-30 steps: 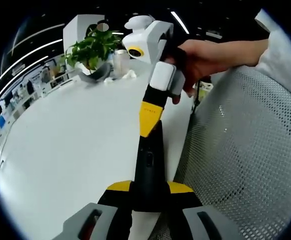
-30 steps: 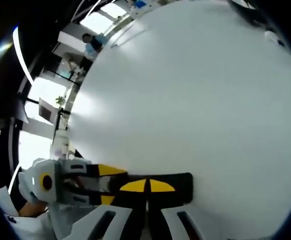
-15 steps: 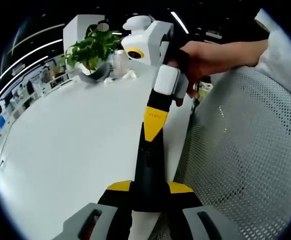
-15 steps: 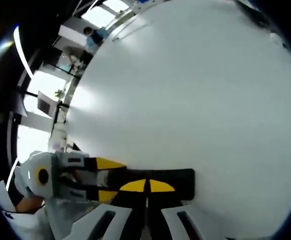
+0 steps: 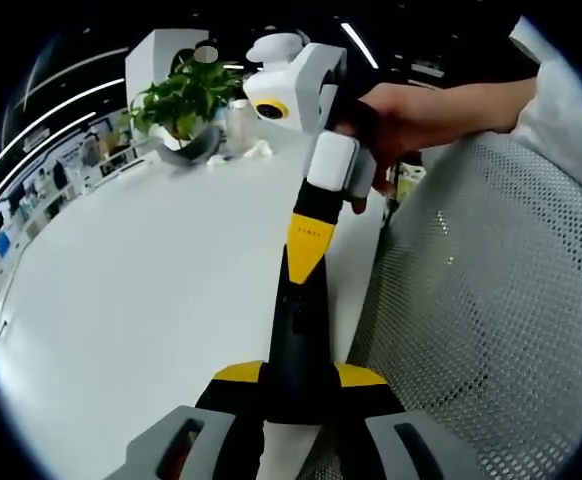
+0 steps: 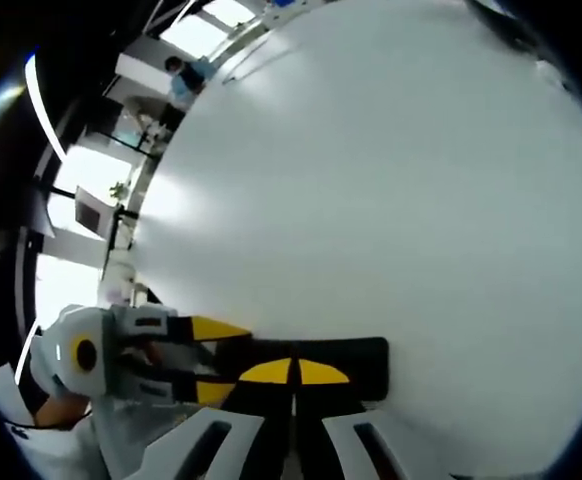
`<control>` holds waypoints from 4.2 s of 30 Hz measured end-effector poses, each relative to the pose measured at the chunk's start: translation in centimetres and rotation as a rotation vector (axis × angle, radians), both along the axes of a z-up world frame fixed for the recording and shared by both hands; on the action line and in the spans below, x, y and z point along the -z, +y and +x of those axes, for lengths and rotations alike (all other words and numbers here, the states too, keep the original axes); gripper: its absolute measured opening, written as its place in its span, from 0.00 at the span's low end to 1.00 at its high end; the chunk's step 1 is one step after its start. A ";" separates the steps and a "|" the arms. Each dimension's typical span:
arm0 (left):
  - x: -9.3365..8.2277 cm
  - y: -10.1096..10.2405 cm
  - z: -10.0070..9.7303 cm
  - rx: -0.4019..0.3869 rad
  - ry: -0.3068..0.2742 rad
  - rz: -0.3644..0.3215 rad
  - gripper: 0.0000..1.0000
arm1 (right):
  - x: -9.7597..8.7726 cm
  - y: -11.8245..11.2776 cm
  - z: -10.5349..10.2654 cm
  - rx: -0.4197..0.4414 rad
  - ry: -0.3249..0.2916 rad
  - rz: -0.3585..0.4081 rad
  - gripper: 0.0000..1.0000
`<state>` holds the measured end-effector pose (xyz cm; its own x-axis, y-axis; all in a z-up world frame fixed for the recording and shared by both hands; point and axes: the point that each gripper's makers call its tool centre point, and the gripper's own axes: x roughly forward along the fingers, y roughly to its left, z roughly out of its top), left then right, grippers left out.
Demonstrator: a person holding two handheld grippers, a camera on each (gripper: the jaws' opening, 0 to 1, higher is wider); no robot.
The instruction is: Press the specified remote control buttons in sequence, fully releasing each button before pressing the next.
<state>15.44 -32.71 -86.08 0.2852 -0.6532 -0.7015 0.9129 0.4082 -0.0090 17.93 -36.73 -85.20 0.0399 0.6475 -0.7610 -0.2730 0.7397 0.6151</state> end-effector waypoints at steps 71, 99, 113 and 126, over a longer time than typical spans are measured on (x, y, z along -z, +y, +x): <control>-0.1 0.0 0.1 0.015 -0.001 0.020 0.25 | -0.1 -1.1 -0.6 -0.040 -0.014 -0.091 0.00; 0.0 -0.1 0.0 0.015 0.000 0.013 0.25 | 0.1 -0.6 0.2 -0.086 -0.131 -0.122 0.00; 0.1 -0.1 0.2 0.017 -0.002 0.010 0.25 | 0.2 -0.7 0.6 -0.079 -0.124 -0.106 0.00; 0.0 -0.2 0.2 0.016 -0.004 0.008 0.25 | 0.0 -0.9 0.5 -0.032 -0.076 -0.087 0.00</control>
